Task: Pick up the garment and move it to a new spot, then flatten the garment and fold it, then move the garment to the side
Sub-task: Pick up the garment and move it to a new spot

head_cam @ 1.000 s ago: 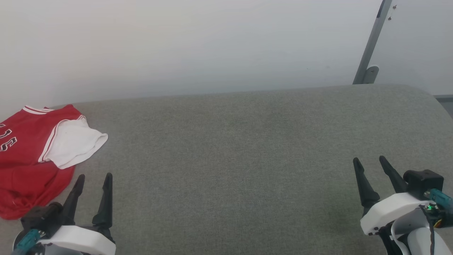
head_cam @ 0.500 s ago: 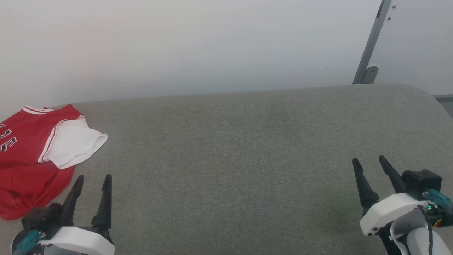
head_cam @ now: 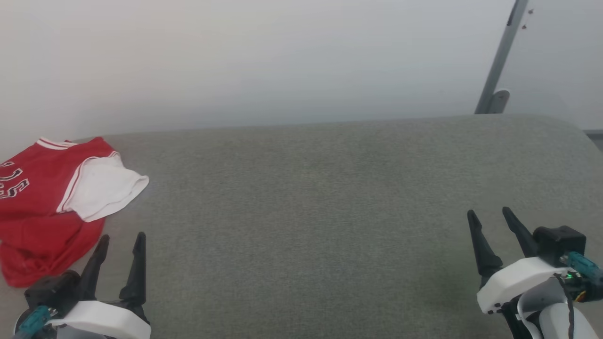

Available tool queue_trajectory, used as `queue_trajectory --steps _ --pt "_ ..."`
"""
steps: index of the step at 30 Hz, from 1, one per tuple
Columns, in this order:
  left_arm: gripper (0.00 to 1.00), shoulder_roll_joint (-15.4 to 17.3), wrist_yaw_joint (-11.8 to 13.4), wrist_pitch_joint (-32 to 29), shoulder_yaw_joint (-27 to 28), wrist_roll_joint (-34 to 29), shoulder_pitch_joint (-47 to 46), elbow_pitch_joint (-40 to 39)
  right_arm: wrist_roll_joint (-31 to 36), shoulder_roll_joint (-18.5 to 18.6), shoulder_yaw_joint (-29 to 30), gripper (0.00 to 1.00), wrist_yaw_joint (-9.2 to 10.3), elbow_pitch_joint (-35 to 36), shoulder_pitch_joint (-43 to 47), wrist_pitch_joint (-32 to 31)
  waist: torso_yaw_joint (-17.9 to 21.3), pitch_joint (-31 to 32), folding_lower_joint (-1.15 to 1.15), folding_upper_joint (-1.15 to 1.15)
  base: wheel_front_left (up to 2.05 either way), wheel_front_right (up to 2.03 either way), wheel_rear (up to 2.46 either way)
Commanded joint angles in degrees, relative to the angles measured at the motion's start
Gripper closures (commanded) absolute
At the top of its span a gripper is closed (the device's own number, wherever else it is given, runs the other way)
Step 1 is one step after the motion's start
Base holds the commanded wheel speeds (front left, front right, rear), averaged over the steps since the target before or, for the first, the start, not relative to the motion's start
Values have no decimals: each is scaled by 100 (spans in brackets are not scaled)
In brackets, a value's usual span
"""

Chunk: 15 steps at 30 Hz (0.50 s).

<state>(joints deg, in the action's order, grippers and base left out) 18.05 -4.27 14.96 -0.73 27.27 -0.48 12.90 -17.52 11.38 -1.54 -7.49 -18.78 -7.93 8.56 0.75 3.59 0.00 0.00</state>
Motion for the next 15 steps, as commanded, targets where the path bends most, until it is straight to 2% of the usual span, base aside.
queue_trajectory --steps 1,15 --pt "0 30 21 -18 26 20 -69 25 34 -21 -31 0 0 24 -44 14 -67 10 0 0 0 0 0" --pt "0 105 195 -53 147 93 -133 192 -58 -99 -411 0 0 -57 -157 -11 -922 188 0 0 0 0 0"
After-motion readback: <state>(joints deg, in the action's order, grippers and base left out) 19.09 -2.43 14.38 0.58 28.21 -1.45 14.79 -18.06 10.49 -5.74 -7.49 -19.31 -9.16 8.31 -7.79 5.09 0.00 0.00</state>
